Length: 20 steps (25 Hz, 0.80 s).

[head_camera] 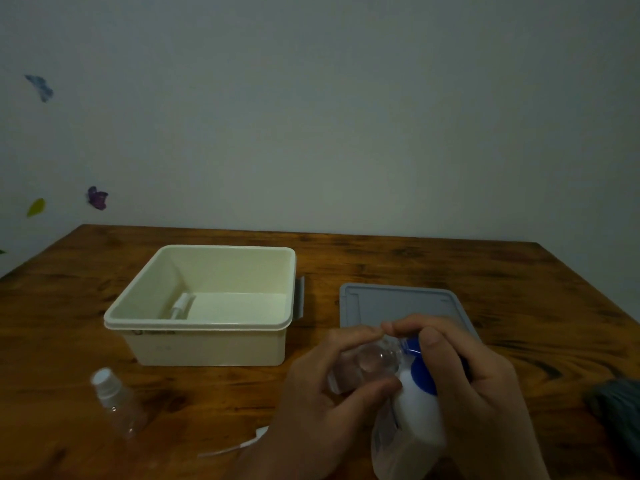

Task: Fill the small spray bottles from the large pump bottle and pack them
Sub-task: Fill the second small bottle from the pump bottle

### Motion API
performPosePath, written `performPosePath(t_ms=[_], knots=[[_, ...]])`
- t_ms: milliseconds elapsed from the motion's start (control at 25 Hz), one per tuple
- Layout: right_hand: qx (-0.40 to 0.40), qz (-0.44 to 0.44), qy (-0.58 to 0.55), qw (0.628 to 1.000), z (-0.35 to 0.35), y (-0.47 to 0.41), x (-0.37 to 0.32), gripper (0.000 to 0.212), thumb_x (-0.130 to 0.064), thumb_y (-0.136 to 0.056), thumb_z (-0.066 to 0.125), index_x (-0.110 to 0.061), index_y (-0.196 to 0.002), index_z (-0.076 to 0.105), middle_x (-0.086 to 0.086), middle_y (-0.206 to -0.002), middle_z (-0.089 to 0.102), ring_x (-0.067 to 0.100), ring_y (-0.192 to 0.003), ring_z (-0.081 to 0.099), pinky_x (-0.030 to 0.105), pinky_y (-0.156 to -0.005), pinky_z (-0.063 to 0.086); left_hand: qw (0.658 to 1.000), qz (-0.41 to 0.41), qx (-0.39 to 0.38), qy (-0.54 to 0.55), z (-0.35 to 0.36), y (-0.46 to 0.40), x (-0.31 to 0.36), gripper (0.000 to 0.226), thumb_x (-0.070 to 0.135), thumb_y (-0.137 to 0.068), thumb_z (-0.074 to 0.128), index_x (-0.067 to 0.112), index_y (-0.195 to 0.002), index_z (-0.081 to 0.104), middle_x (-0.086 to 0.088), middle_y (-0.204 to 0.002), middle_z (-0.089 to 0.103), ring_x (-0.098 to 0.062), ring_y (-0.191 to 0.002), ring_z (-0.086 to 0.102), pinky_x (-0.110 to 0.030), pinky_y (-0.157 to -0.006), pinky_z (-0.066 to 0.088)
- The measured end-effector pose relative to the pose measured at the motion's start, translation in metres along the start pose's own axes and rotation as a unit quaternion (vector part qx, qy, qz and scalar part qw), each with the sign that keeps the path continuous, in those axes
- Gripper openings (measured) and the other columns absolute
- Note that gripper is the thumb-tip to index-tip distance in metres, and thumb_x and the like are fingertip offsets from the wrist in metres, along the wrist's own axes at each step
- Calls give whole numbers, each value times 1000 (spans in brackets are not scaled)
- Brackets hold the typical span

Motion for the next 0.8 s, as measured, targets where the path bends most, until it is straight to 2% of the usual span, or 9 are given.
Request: performPosePath(t_ms=[200,360,480,600,800], knots=[[-9,12,-16,1000,-2,-4,-3,33,-53,-74,38,-38,-84,66,-19,-92,68,1,-88,63,11,-68,47,1000,5,9,20,-1,-1,2,49,39,-69,69,57,-111,51,38,-114,55,9,-106,56,-4,-76,47],[1,-11,-12,1000,-1,-2,-7,32,-55,-76,40,-37,-90,63,-25,-93,67,-4,-89,62,6,-73,45,1000,5,3,17,-1,-1,2,61,29,-69,80,62,-109,49,42,-114,53,14,-107,53,-2,-77,45],[-14,-15,4,1000,1,-1,-5,36,-64,-76,41,-41,-94,62,-26,-97,65,-4,-90,61,5,-73,44,1000,5,-1,8,1,-1,-1,56,37,-68,73,63,-111,48,42,-116,52,14,-109,52,-2,-80,44],[-22,1,6,1000,1,1,0,29,-53,-77,37,-48,-93,61,-24,-95,66,-1,-90,62,7,-73,45,1000,-2,1,6,1,1,-3,55,41,-66,71,64,-111,47,42,-116,52,13,-109,52,-2,-81,44],[-32,26,-19,999,0,-3,-2,25,-48,-78,43,-37,-85,64,-24,-94,66,-1,-88,61,9,-66,46,999,22,14,19,-2,-2,5,50,33,-70,71,55,-111,52,36,-113,56,9,-106,56,-4,-78,47]])
Point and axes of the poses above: each hand's wrist, its own y-axis away from the middle knuckle, its own z-axis out of the palm, x = y × z, the point moved 9 cm from there along -y, towards the middle knuckle
